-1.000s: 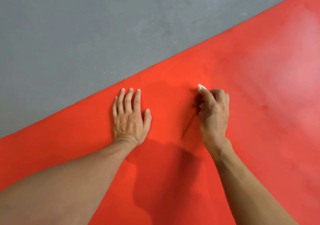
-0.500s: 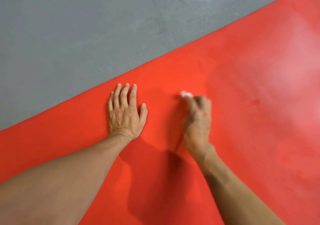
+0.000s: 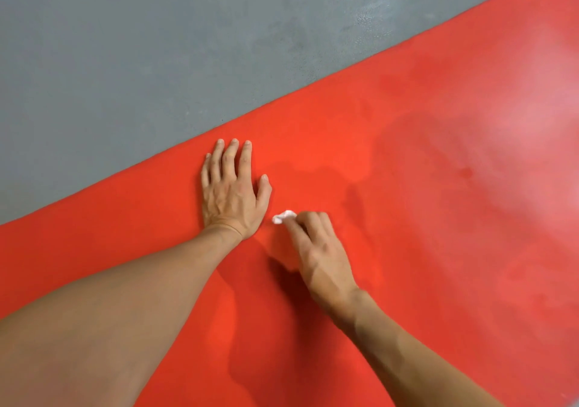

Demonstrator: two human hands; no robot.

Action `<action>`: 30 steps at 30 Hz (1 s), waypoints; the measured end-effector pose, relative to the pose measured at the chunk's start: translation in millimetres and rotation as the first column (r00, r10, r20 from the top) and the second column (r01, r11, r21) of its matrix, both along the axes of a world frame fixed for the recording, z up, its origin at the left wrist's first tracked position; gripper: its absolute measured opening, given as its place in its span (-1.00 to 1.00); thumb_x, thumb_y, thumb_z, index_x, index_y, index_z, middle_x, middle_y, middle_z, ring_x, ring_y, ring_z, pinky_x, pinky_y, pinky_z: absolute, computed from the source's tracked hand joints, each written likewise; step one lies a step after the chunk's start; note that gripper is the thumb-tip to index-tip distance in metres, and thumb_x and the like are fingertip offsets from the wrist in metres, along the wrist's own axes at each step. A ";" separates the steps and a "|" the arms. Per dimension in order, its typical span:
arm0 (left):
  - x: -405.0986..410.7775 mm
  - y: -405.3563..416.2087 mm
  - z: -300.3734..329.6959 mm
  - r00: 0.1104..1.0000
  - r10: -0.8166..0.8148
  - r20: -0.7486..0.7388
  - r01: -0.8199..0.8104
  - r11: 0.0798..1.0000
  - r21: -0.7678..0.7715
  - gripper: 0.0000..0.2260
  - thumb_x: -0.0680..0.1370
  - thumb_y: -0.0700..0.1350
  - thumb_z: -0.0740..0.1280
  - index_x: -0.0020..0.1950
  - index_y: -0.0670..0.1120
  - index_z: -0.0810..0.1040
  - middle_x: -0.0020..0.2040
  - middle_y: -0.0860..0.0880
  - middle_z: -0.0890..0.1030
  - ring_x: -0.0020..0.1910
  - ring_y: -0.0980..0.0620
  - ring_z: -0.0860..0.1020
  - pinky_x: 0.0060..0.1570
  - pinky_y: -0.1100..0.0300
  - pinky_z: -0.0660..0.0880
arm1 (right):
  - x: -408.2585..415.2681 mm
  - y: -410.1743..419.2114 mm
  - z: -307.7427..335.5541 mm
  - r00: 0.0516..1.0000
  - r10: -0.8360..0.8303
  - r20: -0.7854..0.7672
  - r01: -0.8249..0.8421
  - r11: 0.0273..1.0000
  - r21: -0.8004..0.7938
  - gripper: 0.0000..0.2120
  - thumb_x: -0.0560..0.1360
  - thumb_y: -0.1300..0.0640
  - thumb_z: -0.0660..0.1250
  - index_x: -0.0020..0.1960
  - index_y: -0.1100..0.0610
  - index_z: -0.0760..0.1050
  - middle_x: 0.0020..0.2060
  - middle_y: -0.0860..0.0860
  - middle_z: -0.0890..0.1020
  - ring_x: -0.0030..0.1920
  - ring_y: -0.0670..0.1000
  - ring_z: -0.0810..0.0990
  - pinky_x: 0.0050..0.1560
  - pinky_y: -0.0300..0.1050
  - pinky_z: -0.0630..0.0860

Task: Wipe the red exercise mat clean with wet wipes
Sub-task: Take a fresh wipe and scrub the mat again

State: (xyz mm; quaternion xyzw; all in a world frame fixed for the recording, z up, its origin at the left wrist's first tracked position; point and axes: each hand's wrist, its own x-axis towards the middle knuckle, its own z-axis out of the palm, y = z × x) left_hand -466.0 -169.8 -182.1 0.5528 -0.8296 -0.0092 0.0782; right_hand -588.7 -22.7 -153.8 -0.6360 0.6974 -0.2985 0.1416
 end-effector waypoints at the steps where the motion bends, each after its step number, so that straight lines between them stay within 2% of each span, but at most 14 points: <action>1: -0.2 -0.6 1.1 1.000 -0.003 0.003 0.003 1.000 0.000 -0.38 0.61 0.13 0.14 0.62 -0.12 0.32 0.59 -0.16 0.34 0.65 -0.19 0.17 0.61 -0.18 0.09 | -0.2 3.5 -1.2 0.993 0.110 -0.036 -0.110 0.994 0.009 -0.67 0.65 0.20 0.27 0.41 0.18 0.52 0.05 0.10 0.54 0.00 0.14 0.50 0.07 0.04 0.54; 3: 0.7 -1.6 1.8 1.000 -0.007 0.004 0.007 1.000 0.005 -0.38 0.61 0.13 0.15 0.62 -0.12 0.31 0.59 -0.16 0.33 0.65 -0.20 0.16 0.61 -0.18 0.09 | -37.4 -4.8 -8.2 0.997 0.071 -0.037 -0.070 0.997 0.031 -0.62 0.59 0.27 0.33 0.40 0.21 0.51 0.07 0.13 0.54 0.04 0.15 0.49 0.10 0.02 0.53; 7: 0.7 -1.9 0.7 1.000 -0.008 0.005 0.008 1.000 0.006 -0.38 0.61 0.13 0.16 0.62 -0.12 0.31 0.59 -0.17 0.33 0.65 -0.20 0.16 0.61 -0.18 0.07 | -87.0 -24.3 -10.9 0.871 -0.490 0.034 0.479 0.863 0.158 -0.62 0.53 0.35 0.30 0.32 0.15 0.54 0.17 0.16 0.46 0.14 0.12 0.43 0.12 -0.06 0.41; 10: 0.5 -1.5 1.7 1.000 -0.010 0.012 0.010 1.000 0.008 -0.38 0.61 0.12 0.17 0.63 -0.12 0.30 0.59 -0.17 0.32 0.65 -0.20 0.15 0.62 -0.18 0.07 | -30.5 -18.3 -6.6 0.905 -0.408 0.124 0.381 0.903 0.198 -0.63 0.61 0.30 0.28 0.36 0.04 0.49 0.14 0.04 0.46 0.14 0.00 0.45 0.14 -0.23 0.34; 14: -0.1 -1.7 2.7 1.000 -0.012 0.011 0.012 1.000 0.010 -0.38 0.61 0.12 0.17 0.63 -0.12 0.30 0.60 -0.17 0.32 0.65 -0.21 0.16 0.61 -0.19 0.08 | 4.4 8.1 -4.2 0.993 0.114 0.037 -0.116 0.990 0.082 -0.66 0.65 0.20 0.25 0.42 0.16 0.48 0.05 0.07 0.51 0.05 0.11 0.49 0.13 -0.06 0.51; 15: -0.3 -1.5 2.8 1.000 -0.012 0.012 0.011 1.000 0.010 -0.38 0.61 0.12 0.17 0.62 -0.12 0.30 0.60 -0.17 0.32 0.65 -0.21 0.15 0.61 -0.19 0.08 | -12.3 4.6 -5.2 0.994 0.107 0.031 -0.109 0.991 0.078 -0.66 0.64 0.16 0.24 0.40 0.15 0.50 0.05 0.08 0.52 0.04 0.12 0.50 0.12 -0.04 0.51; 17: 0.4 -2.2 2.2 1.000 -0.011 0.016 0.011 1.000 0.011 -0.38 0.61 0.13 0.17 0.62 -0.12 0.30 0.60 -0.17 0.32 0.65 -0.20 0.16 0.61 -0.18 0.08 | -53.4 -5.7 -9.5 0.991 -0.135 0.012 0.134 0.989 0.068 -0.70 0.63 0.09 0.21 0.30 0.04 0.57 0.05 0.09 0.53 0.05 0.11 0.49 0.13 0.01 0.51; 19: 0.4 -2.3 1.1 1.000 -0.011 0.018 0.011 1.000 0.012 -0.38 0.61 0.13 0.17 0.62 -0.12 0.30 0.60 -0.17 0.32 0.65 -0.20 0.15 0.61 -0.18 0.08 | -90.1 -12.4 -17.2 0.896 -0.443 -0.005 0.442 0.894 0.072 -0.66 0.61 0.22 0.25 0.35 0.07 0.56 0.03 0.13 0.52 0.04 0.14 0.45 0.09 0.07 0.50; 20: 0.8 -1.7 1.2 1.000 -0.012 0.023 0.012 1.000 0.011 -0.38 0.61 0.13 0.17 0.63 -0.12 0.30 0.60 -0.17 0.32 0.65 -0.20 0.15 0.61 -0.18 0.08 | -90.8 -13.1 -20.9 0.869 -0.494 -0.023 0.495 0.867 0.066 -0.58 0.59 0.32 0.26 0.43 0.14 0.50 0.05 0.15 0.51 0.05 0.16 0.44 0.08 0.06 0.48; 22: 1.0 -1.7 0.9 1.000 -0.012 0.023 0.012 1.000 0.009 -0.38 0.61 0.13 0.17 0.63 -0.12 0.30 0.59 -0.17 0.32 0.65 -0.20 0.15 0.61 -0.18 0.09 | -59.5 -9.4 -24.5 0.895 -0.439 -0.080 0.445 0.892 0.078 -0.49 0.56 0.40 0.24 0.50 0.25 0.40 0.10 0.18 0.50 0.06 0.20 0.43 0.13 0.04 0.46; 24: 0.7 -1.9 0.9 1.000 -0.015 0.019 0.015 1.000 0.006 -0.38 0.61 0.13 0.17 0.62 -0.12 0.30 0.59 -0.17 0.33 0.65 -0.20 0.16 0.60 -0.19 0.10 | -16.2 1.2 -21.0 0.983 -0.166 -0.082 0.172 0.983 0.066 -0.51 0.55 0.35 0.23 0.48 0.29 0.40 0.09 0.18 0.51 0.02 0.20 0.47 0.13 0.06 0.50; 26: 1.3 -1.6 1.0 1.000 -0.017 0.011 0.017 1.000 0.005 -0.38 0.61 0.13 0.17 0.62 -0.11 0.30 0.59 -0.17 0.33 0.65 -0.20 0.16 0.60 -0.19 0.10 | -9.4 6.6 -17.9 0.986 0.096 -0.135 -0.093 0.995 0.032 -0.57 0.59 0.27 0.21 0.45 0.29 0.44 0.07 0.17 0.53 -0.01 0.20 0.50 0.07 0.07 0.54; 28: 0.7 -0.9 0.9 1.000 -0.020 0.014 0.020 1.000 0.010 -0.38 0.61 0.13 0.17 0.63 -0.10 0.30 0.60 -0.16 0.32 0.65 -0.20 0.15 0.60 -0.18 0.10 | -42.9 -0.2 -20.5 0.992 0.030 -0.126 -0.028 0.999 0.015 -0.56 0.58 0.17 0.18 0.43 0.26 0.47 0.05 0.17 0.54 -0.01 0.20 0.48 0.09 0.05 0.49; 30: 0.2 -2.6 0.5 1.000 -0.016 0.019 0.016 1.000 0.007 -0.39 0.62 0.14 0.17 0.63 -0.10 0.30 0.60 -0.17 0.32 0.65 -0.20 0.15 0.61 -0.19 0.09 | -78.0 -6.5 -26.2 0.963 -0.231 -0.140 0.236 0.971 0.020 -0.53 0.55 0.17 0.22 0.45 0.23 0.43 0.05 0.19 0.51 0.01 0.22 0.42 0.12 0.07 0.39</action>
